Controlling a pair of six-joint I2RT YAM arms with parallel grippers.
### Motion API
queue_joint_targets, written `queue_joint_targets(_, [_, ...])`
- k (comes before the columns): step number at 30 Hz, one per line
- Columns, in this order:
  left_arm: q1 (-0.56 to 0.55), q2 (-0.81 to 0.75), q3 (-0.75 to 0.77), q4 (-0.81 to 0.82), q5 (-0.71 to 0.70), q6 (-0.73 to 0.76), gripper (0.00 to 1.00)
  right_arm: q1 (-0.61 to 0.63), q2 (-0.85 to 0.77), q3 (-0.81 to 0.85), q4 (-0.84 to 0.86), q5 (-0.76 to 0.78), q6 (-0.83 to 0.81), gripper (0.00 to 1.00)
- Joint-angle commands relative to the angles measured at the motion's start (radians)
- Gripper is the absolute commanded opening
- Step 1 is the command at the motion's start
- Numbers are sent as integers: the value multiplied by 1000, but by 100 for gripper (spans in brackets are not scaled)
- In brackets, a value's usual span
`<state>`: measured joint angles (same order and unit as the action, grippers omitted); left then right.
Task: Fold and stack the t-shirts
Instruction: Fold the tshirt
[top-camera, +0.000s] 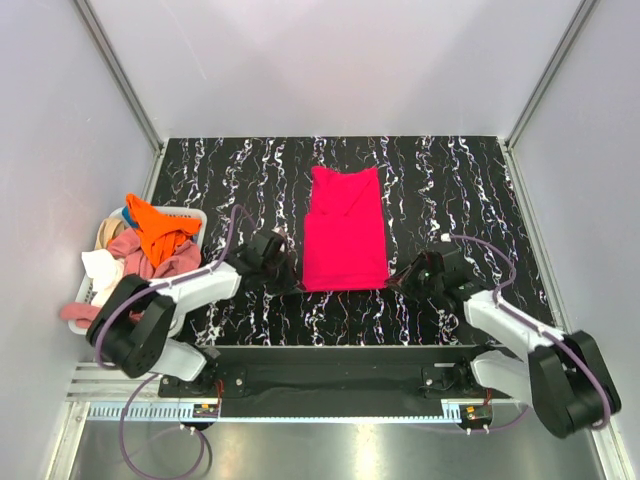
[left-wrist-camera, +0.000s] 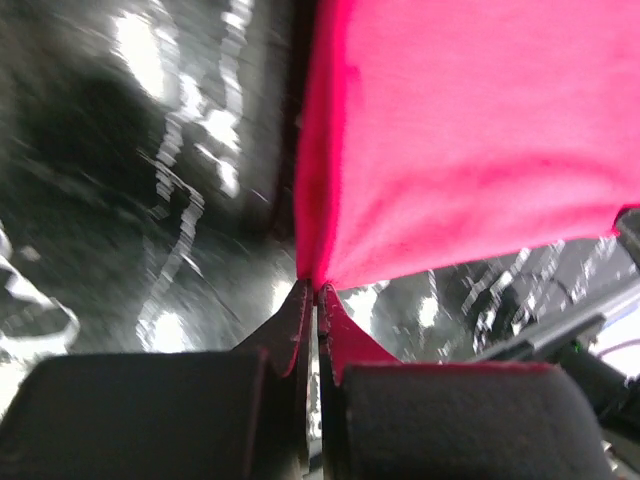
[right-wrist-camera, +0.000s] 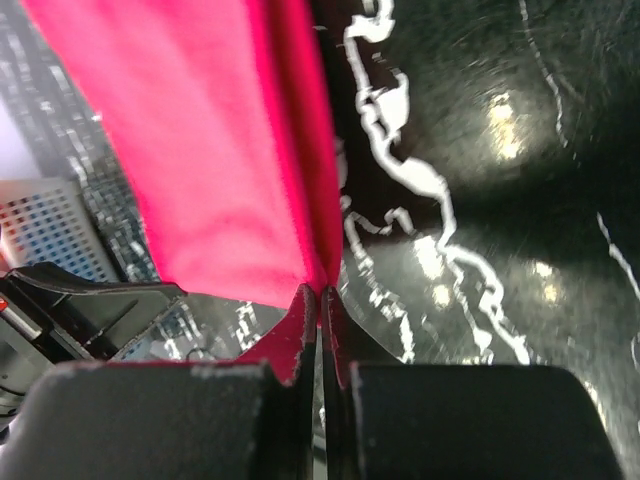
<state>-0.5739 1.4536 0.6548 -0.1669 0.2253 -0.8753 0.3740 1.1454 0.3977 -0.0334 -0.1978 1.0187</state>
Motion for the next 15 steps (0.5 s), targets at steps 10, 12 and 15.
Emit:
queue_joint_targets(10, [-201,-294,71,-285,-222,-25,0,8,-404,30,-364,58,-112,0])
queue_joint_targets(12, [-224,-320,106,-318,-245,-33,0,6,-437,38,-405,48,-117,0])
queue_joint_targets(15, [-268,-352,146,-374,-265,-54,0,6,-512,58,-456,43,-108,0])
